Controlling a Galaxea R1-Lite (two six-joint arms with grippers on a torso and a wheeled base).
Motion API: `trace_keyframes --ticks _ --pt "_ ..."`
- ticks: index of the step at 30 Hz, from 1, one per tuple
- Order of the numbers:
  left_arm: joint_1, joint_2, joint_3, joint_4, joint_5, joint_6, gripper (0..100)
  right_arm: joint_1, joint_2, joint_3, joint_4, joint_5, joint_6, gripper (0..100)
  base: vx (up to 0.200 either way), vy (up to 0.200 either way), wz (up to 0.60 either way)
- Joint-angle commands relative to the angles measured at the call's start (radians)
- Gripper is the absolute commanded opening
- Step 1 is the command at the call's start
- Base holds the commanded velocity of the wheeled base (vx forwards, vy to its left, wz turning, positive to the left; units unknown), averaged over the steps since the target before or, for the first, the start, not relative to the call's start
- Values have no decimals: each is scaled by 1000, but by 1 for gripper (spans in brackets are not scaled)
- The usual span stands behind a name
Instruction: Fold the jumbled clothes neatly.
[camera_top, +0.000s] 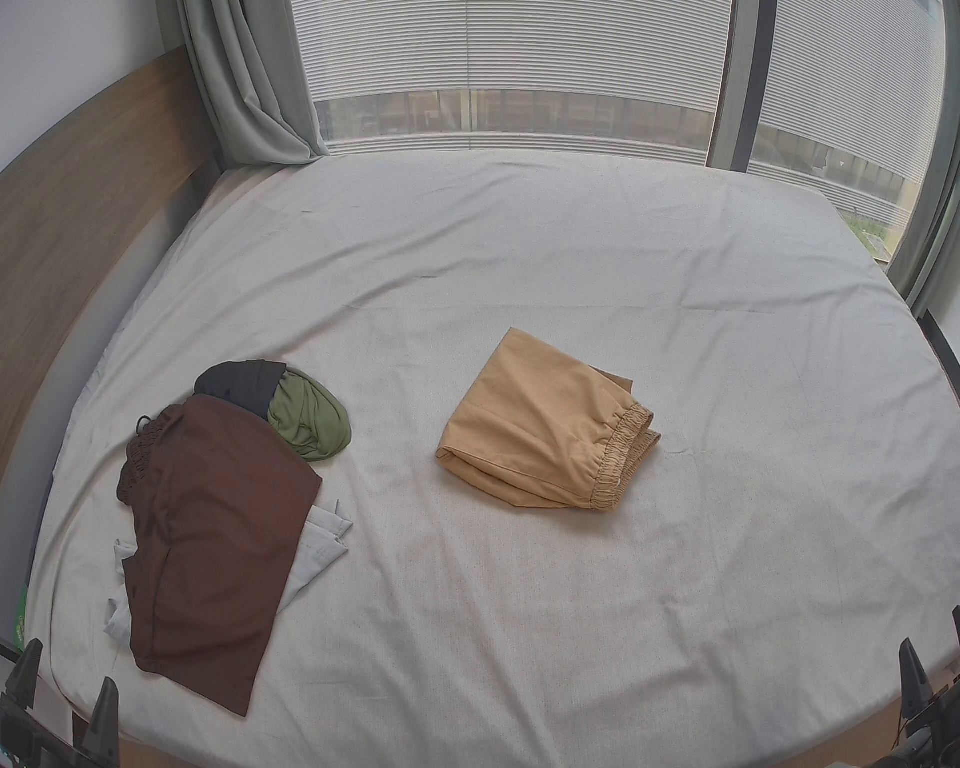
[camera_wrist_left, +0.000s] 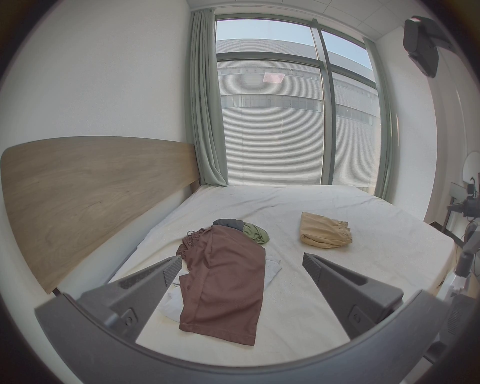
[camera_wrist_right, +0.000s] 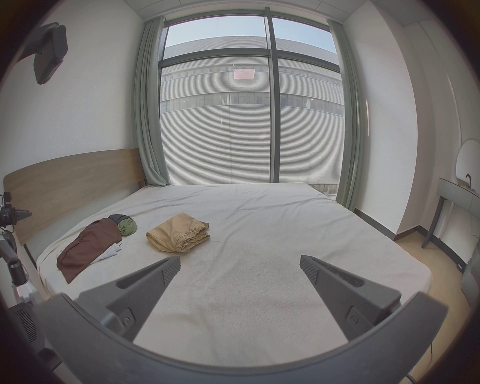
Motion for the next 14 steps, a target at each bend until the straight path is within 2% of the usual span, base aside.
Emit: trace_keyframes --ticks 1,14 --pt "-3 -17 18 7 -7 12 100 0 -5 16 -2 13 -10 100 0 0 0" --pt "-1 -17 18 7 -1 -7 100 -2 -5 18 -2 19 -8 100 0 0 0"
